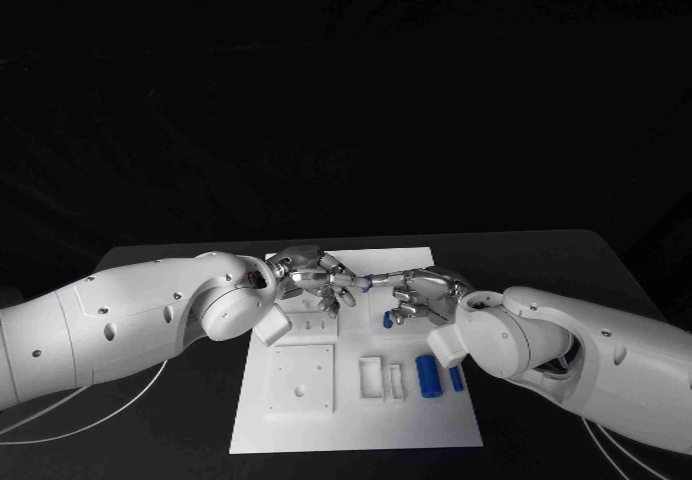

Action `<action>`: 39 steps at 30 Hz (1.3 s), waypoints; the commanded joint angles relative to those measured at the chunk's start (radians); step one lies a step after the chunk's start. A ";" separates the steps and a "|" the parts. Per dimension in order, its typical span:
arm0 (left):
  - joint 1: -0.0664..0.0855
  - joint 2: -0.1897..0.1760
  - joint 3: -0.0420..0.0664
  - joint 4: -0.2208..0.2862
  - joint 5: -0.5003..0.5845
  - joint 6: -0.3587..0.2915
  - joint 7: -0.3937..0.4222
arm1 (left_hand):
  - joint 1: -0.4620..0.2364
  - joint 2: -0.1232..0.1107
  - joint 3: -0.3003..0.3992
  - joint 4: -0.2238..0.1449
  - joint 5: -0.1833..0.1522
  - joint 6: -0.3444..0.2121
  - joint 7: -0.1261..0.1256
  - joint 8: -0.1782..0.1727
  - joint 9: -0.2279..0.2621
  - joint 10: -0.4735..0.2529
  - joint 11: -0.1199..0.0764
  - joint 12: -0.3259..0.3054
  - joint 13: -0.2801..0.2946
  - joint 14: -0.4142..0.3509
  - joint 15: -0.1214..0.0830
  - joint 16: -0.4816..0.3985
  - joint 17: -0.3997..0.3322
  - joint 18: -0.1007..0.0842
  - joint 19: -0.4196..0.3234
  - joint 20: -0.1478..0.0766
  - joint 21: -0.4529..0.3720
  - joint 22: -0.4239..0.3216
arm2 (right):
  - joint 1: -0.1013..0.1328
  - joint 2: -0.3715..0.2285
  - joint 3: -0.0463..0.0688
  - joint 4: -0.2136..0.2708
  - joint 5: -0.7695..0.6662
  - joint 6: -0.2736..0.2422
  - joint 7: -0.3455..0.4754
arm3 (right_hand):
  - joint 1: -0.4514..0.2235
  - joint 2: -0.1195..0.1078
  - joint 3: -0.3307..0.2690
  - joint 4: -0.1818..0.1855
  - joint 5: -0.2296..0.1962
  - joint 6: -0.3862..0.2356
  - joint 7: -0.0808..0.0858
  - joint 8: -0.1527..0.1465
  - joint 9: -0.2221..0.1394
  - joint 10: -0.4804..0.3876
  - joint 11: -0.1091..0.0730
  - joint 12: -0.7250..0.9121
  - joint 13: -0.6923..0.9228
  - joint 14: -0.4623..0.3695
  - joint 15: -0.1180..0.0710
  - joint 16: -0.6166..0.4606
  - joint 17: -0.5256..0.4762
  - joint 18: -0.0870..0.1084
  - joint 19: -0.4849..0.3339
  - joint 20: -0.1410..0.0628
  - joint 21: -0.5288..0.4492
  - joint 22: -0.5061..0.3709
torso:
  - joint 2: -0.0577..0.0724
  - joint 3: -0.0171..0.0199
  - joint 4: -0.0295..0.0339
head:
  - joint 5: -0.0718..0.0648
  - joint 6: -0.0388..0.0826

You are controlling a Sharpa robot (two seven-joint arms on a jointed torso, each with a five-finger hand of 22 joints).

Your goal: Assemble the parts on the task board

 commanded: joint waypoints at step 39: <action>0.000 0.001 0.000 0.018 0.040 -0.039 -0.009 | -0.138 -0.070 0.336 -0.140 0.116 0.069 -0.024 0.001 0.242 0.052 -0.025 0.044 0.022 0.026 -0.025 0.012 0.006 -0.002 -0.002 -0.025 0.044 0.050 | -0.016 -0.005 0.000 -0.003 -0.097 0.060 -0.025 | -0.011 0.007 -0.001 -0.003 0.007 -0.001 0.001 0.003 0.033 -0.020 -0.002 -0.014 -0.018 -0.011 0.000 -0.009 -0.008 0.016 0.037 0.007 -0.025 -0.003 | 0.000 -0.0003 0.0002 | 0.003 -0.004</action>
